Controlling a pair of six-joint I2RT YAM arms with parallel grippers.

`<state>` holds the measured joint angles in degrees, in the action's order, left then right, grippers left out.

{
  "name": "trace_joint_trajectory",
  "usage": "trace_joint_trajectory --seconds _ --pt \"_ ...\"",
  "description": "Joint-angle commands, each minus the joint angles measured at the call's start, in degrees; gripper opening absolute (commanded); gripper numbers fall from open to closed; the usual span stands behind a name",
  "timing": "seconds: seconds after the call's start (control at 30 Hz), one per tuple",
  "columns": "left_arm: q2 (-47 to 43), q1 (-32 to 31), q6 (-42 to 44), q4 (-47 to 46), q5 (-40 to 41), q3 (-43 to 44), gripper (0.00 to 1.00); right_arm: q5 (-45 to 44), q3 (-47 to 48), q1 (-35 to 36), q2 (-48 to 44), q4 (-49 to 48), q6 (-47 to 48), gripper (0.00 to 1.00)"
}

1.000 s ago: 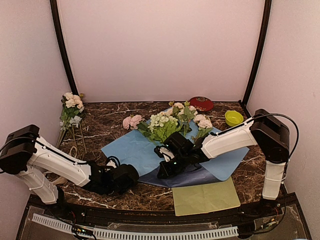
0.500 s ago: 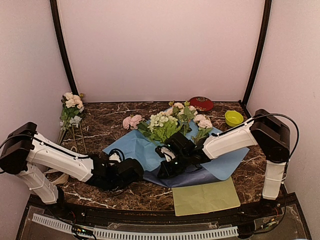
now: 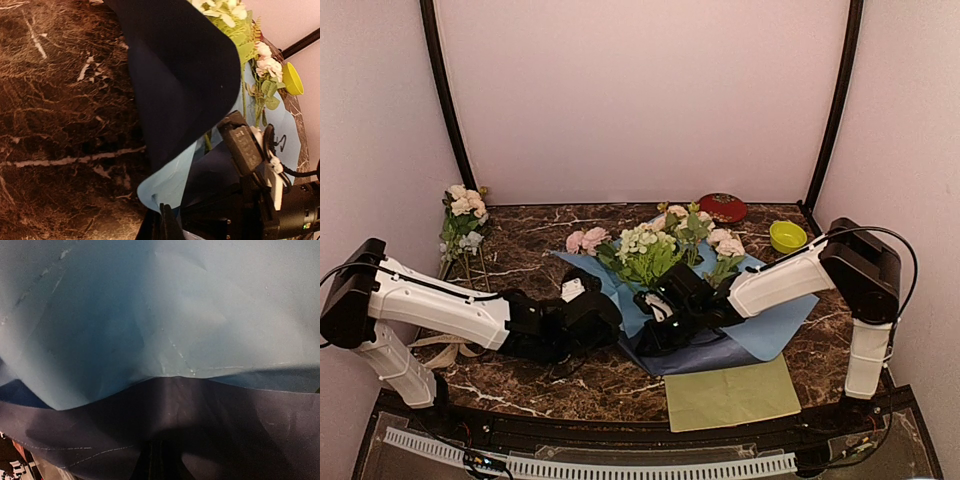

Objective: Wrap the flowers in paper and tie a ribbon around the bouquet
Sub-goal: Pass from the left arm to the right

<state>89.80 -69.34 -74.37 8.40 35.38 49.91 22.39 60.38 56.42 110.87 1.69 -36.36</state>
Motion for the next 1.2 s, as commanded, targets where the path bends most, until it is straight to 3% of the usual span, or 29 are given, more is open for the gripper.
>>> trace_joint_trajectory --seconds 0.0,0.27,0.5,0.9,1.17 --pt "0.05 1.54 11.36 -2.9 -2.99 1.45 0.0 1.56 -0.28 -1.23 -1.35 -0.67 -0.43 0.0" --pt "2.38 4.74 21.88 -9.09 -14.65 2.9 0.0 3.17 -0.88 -2.37 -2.58 -3.54 -1.87 0.0" --pt "6.77 5.01 28.3 -4.5 -16.96 10.28 0.0 1.64 -2.84 -3.21 -7.36 -3.42 -2.15 0.0" --pt "11.34 5.02 38.08 1.15 -20.9 19.6 0.0 -3.57 -17.85 -5.39 -24.63 0.72 -3.67 0.05" --pt "15.92 4.49 42.65 3.8 -24.13 25.39 0.0 -1.85 -26.26 -9.13 -24.26 -6.06 -6.88 0.05"
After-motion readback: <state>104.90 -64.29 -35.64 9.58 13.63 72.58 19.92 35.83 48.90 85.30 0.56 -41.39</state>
